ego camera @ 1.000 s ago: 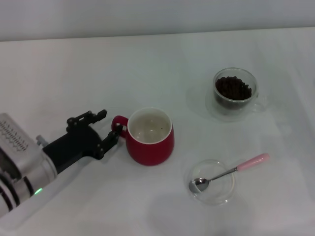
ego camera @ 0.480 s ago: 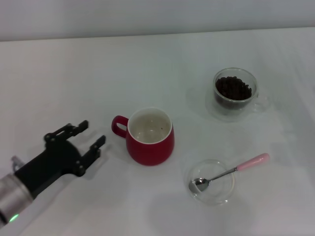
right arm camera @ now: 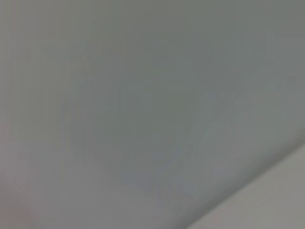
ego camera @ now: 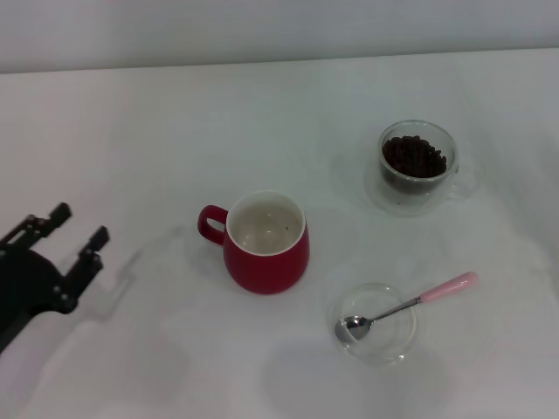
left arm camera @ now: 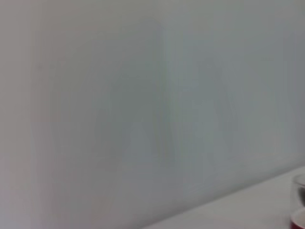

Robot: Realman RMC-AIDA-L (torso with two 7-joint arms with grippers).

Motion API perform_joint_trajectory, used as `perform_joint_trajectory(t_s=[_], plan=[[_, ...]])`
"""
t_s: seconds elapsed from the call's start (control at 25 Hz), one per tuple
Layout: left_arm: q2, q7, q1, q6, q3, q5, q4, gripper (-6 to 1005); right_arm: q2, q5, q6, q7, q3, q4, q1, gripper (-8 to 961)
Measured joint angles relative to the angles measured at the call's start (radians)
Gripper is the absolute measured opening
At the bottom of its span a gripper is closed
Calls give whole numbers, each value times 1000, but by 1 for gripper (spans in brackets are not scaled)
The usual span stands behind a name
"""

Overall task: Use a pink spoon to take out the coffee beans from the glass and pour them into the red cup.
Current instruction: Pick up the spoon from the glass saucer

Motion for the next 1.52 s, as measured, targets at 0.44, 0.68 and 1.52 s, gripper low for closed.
perform_joint_trajectory(t_s=[0.44, 0.68, 1.52], plan=[[0, 0, 8, -74, 0, -142, 29, 530, 2, -179, 159, 225, -35, 2, -59, 561], [-1, 0, 4, -135, 0, -192, 33, 530, 5, -258, 192, 237, -37, 43, -67, 559], [-2, 0, 7, -200, 0, -239, 26, 529, 13, -355, 207, 215, -127, 183, -51, 551]])
